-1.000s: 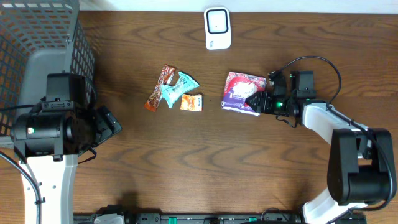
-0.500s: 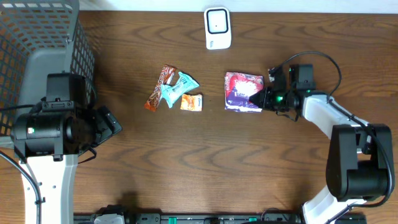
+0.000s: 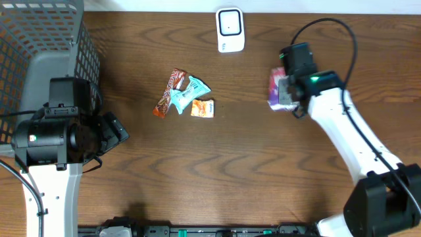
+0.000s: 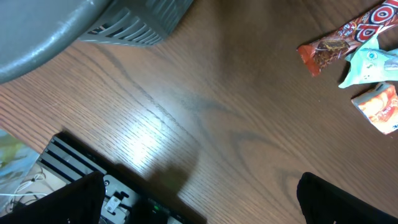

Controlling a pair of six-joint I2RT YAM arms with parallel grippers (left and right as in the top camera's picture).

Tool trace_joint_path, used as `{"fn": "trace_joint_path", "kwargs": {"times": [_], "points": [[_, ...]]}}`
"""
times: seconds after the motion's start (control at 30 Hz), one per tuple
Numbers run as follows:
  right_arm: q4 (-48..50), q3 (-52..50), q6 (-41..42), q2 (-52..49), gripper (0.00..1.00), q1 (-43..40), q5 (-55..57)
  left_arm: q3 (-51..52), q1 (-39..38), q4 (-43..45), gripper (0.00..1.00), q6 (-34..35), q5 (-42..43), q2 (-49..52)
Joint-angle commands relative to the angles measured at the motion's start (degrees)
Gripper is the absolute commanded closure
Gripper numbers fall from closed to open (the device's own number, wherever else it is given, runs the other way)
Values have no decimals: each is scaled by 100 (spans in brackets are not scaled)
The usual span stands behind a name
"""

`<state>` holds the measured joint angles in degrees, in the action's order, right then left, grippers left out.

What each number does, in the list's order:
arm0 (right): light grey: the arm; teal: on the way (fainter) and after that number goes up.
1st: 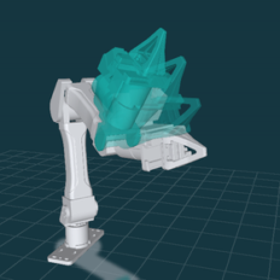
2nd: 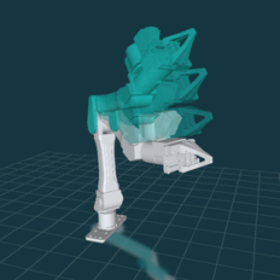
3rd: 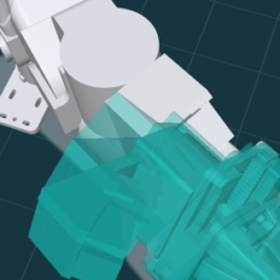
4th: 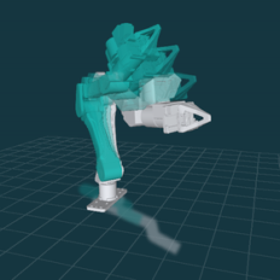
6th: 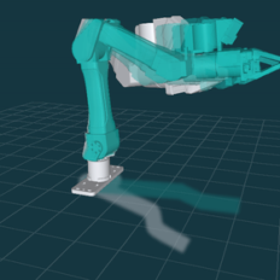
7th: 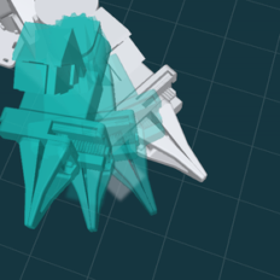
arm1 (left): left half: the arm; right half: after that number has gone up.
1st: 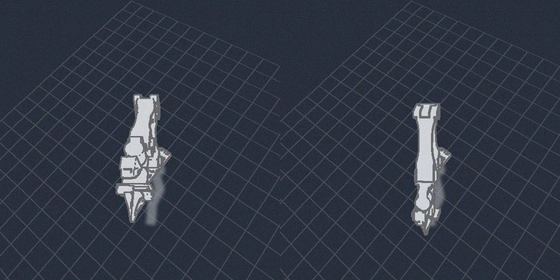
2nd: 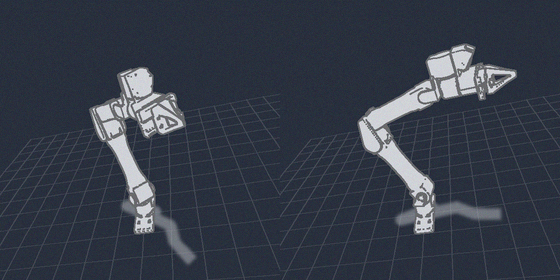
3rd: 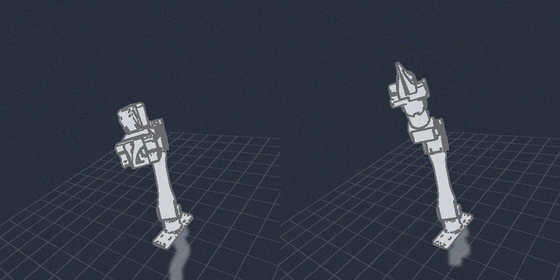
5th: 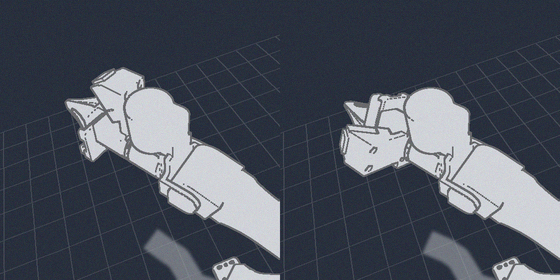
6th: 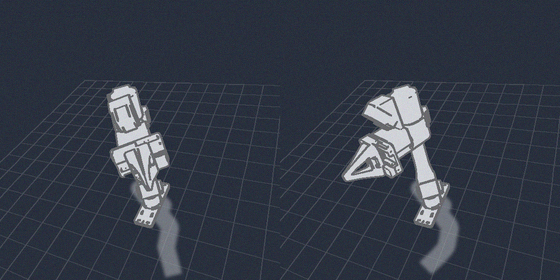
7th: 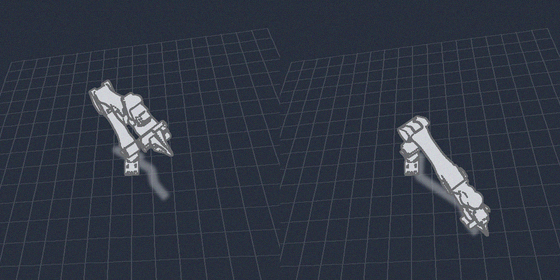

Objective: Scan the item barcode

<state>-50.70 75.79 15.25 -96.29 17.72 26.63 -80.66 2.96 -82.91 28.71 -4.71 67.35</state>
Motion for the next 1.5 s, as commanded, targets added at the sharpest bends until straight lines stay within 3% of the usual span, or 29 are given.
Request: {"fn": "trace_joint_path", "kwargs": {"times": [0.0, 0.3, 0.5, 0.77, 0.87, 1.0, 1.17, 1.27, 1.47], "points": [[-205, 26, 125, -249, 99, 155, 1895, 37, 31, -22, 2, 55, -92, -2], [-385, 26, -11, -1134, 99, 321, 1895, 37, 31, -22, 2, 52, -90, -2], [39, 28, -13, -1204, 95, 903, 1891, 37, 31, -22, 2, 55, -90, -2], [450, 28, -186, -1207, 75, 1751, 1766, 37, 31, -22, 2, 55, -90, -2], [708, 28, -181, -1207, 61, 1958, 1126, 37, 31, -22, 2, 55, -90, -2], [1167, 28, -168, -1207, 51, 2011, -4, 37, 31, -22, 2, 55, -90, -2], [1663, 28, 157, -1207, 29, 2011, -879, 37, 31, -22, 2, 52, -92, -2], [1954, 35, 192, -1204, 3, 2011, -1250, 37, 31, -22, 2, 55, -90, -2], [1982, 273, 317, -1193, 1, 1895, -1569, 37, 31, -22, 2, 55, -90, -2]]}}
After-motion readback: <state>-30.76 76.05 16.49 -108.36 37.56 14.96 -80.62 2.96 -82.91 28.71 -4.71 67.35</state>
